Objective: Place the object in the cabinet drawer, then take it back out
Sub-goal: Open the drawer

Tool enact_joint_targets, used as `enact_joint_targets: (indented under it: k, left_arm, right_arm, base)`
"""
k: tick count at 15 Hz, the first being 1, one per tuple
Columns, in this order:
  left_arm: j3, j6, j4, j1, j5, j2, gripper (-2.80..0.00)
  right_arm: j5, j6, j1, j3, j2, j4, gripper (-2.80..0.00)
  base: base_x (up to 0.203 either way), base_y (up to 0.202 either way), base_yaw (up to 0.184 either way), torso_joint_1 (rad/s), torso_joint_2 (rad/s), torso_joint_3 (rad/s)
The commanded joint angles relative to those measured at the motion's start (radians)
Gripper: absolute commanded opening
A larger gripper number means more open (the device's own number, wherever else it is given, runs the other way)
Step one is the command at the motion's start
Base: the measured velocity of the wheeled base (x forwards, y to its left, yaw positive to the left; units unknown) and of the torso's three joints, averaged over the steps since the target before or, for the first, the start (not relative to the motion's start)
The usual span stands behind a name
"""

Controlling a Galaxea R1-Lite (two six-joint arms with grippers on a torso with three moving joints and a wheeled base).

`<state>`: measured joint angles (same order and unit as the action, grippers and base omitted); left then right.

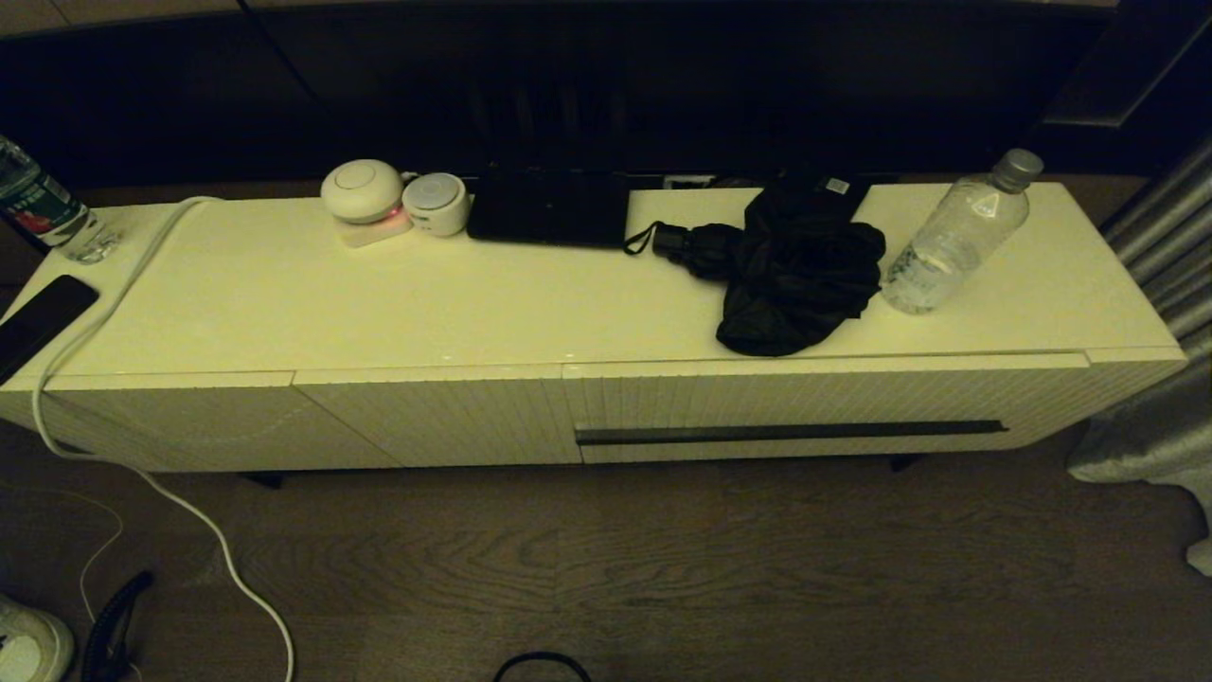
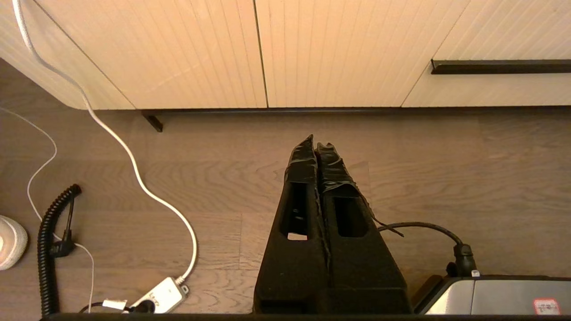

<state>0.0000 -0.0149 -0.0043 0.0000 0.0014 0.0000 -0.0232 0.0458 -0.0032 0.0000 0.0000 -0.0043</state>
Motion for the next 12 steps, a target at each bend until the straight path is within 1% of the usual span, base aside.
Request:
enact_joint_targets:
  k: [1, 3, 5, 8, 12]
  left_arm:
    - [0.002, 0.0, 0.0, 0.0, 0.0, 0.0, -2.8]
    - [0.002, 0.0, 0.0, 0.0, 0.0, -0.001, -2.8]
    - [0.001, 0.0, 0.0, 0.0, 0.0, -0.001, -2.8]
    - [0.002, 0.0, 0.0, 0.0, 0.0, 0.0, -2.8]
    - [0.002, 0.0, 0.0, 0.0, 0.0, 0.0, -2.8]
  right_arm:
    - [0.0, 0.0, 0.0, 0.0, -0.002, 0.0, -2.8]
    - [0.0, 0.0, 0.0, 0.0, -0.002, 0.0, -2.8]
    - [-0.003, -0.021, 0.0, 0.0, -0.002, 0.006, -2.8]
    - [-0.001, -0.001, 0.0, 0.0, 0.0, 0.001, -2.8]
    - [-0.003, -0.014, 0.0, 0.0, -0.002, 0.001, -2.8]
  base:
    - [0.0, 0.0, 0.0, 0.0, 0.0, 0.0]
    - [0.0, 0.0, 0.0, 0.0, 0.0, 0.0]
    - [0.0, 0.0, 0.0, 0.0, 0.0, 0.0]
    - [0.0, 0.0, 0.0, 0.0, 0.0, 0.0]
    - [0.0, 0.0, 0.0, 0.0, 0.0, 0.0]
